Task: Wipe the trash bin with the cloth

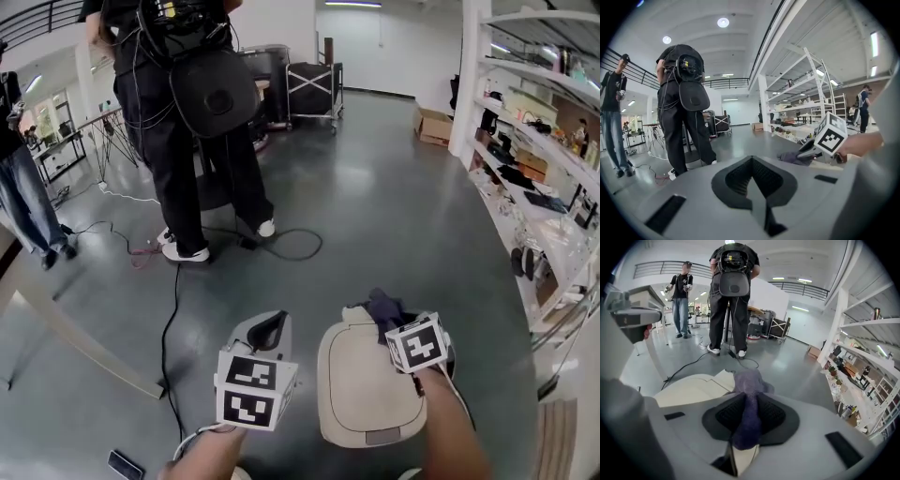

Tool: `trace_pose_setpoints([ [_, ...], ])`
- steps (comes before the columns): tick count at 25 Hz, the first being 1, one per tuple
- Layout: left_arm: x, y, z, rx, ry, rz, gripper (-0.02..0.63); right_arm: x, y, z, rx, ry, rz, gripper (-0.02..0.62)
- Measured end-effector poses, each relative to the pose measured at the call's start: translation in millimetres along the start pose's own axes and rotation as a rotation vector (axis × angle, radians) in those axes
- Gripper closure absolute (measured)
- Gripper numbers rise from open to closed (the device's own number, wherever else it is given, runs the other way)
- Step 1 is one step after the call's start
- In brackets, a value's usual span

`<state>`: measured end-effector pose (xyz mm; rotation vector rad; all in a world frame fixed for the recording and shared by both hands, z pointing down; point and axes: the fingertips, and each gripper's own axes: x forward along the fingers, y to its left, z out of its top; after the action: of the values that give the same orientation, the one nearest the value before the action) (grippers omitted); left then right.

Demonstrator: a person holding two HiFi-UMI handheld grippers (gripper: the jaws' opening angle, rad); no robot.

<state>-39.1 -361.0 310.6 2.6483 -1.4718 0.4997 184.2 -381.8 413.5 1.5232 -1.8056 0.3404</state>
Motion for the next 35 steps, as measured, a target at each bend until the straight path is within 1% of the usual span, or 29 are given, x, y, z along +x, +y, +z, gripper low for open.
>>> trace_pose_setpoints([
  [1, 0, 0, 0, 0.004, 0.003, 0.003, 0.609, -4, 4, 7, 0.003, -0.025, 0.006, 0.515],
  [3, 1, -1, -1, -0.001, 0.012, -0.004, 0.609, -16, 19, 20, 0.006, -0.074, 0.043, 0.515],
  [6, 1, -5, 1, -0.056, 0.029, -0.036, 0.609, -31, 53, 34, 0.003, -0.113, 0.131, 0.515],
  [8, 0, -4, 2, -0.092, 0.036, -0.045, 0.609, -39, 78, 40, 0.000, -0.122, 0.189, 0.515],
  [11, -4, 1, -2, -0.118, 0.053, -0.037, 0.609, -47, 112, 45, -0.027, -0.122, 0.262, 0.515],
  [14, -11, 0, 0, -0.144, 0.052, -0.042, 0.609, -45, 137, 35, -0.077, -0.084, 0.314, 0.515],
  [17, -21, -7, 4, -0.128, 0.041, -0.044, 0.609, -39, 145, 16, -0.133, -0.031, 0.303, 0.515],
  [19, -27, -8, 3, -0.113, 0.043, -0.041, 0.609, -38, 147, 14, -0.151, -0.027, 0.286, 0.515],
  [22, -35, -7, -1, -0.113, 0.055, -0.042, 0.609, -38, 150, 15, -0.179, -0.039, 0.272, 0.515],
  [24, -41, -6, 0, -0.106, 0.048, -0.039, 0.609, -39, 149, 15, -0.172, -0.046, 0.272, 0.515],
  [28, -48, -3, 3, -0.042, 0.015, -0.007, 0.609, -39, 142, 14, -0.141, -0.052, 0.273, 0.515],
  [30, -47, -6, 6, -0.025, 0.010, -0.001, 0.609, -40, 134, 13, -0.125, -0.052, 0.263, 0.515],
  [33, -39, -10, 5, -0.023, 0.021, -0.001, 0.609, -38, 124, 11, -0.122, -0.052, 0.238, 0.515],
  [35, -37, -14, 3, -0.053, 0.028, -0.019, 0.609, -38, 122, 10, -0.122, -0.050, 0.227, 0.515],
])
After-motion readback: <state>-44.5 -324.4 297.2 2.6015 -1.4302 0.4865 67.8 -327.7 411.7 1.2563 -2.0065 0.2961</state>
